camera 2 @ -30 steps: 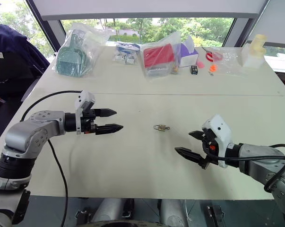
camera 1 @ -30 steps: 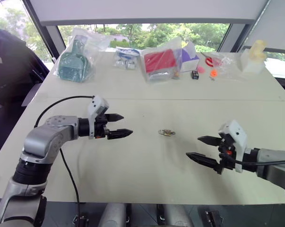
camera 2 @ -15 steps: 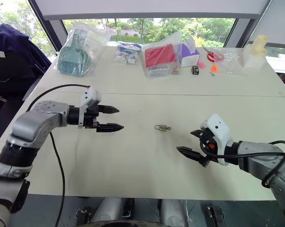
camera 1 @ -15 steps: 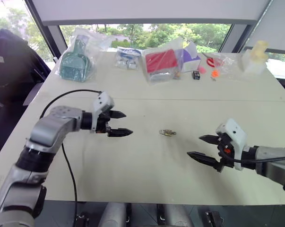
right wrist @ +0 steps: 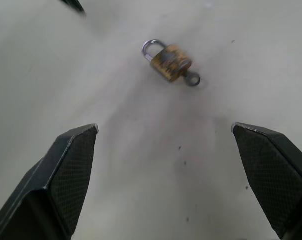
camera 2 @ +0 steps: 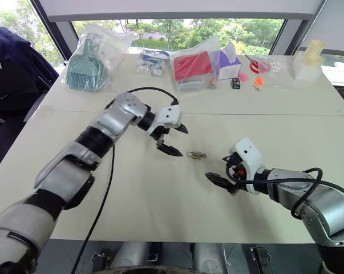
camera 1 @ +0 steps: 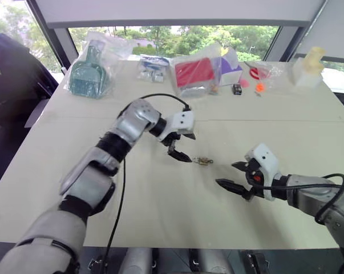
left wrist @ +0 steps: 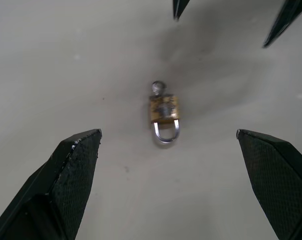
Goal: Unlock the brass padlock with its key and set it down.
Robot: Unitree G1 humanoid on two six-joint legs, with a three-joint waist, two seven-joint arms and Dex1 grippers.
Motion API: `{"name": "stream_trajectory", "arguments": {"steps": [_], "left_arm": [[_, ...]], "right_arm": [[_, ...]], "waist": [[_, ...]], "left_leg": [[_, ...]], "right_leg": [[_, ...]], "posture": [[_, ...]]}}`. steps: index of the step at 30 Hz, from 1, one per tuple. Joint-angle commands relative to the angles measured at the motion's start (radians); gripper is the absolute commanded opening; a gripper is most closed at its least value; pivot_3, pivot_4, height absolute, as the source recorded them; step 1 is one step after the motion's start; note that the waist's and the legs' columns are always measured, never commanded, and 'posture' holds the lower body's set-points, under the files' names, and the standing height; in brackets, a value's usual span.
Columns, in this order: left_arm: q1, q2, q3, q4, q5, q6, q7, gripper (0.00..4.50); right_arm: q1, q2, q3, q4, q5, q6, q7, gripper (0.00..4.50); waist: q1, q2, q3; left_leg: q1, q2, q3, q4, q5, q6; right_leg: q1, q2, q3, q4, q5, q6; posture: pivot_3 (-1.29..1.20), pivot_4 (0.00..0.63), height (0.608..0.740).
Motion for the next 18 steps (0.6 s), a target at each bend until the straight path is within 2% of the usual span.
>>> {"name": "stream_trajectory", "arguments": {"steps": [1, 7, 18], "left_arm": [[-0.053, -0.059, 0.001, 0.105, 0.064, -0.042, 0.040, 4.50], [-0.120, -0.160, 0.014, 0.224, 0.130, -0.093, 0.065, 4.50], [-0.116, -0.232, -0.023, 0.321, 0.274, -0.155, 0.118, 4.50]], "right_arm": [[0.001, 0.019, -0.057, -0.065, 0.025, 0.027, -0.043, 4.46], [0.030, 0.045, -0.055, -0.101, 0.008, 0.046, -0.092, 4.46], [0.047, 0.075, -0.063, -0.122, 0.010, 0.049, -0.137, 4.46]], "waist": [[-0.001, 0.000, 0.000], [-0.001, -0.001, 0.000], [-0.001, -0.001, 0.000]], "left_leg": [[0.000, 0.000, 0.000, 0.000, 0.000, 0.000], [0.000, 0.000, -0.001, 0.000, 0.000, 0.000], [0.001, 0.001, -0.001, 0.001, 0.000, 0.000]], "right_leg": [[0.000, 0.000, 0.000, 0.000, 0.000, 0.000], [0.000, 0.000, 0.000, 0.001, 0.001, 0.001], [0.000, 0.000, 0.000, 0.003, 0.001, 0.001]], "posture": [[0.00, 0.150, 0.740], [0.00, 0.150, 0.740], [0.00, 0.150, 0.740]]}}
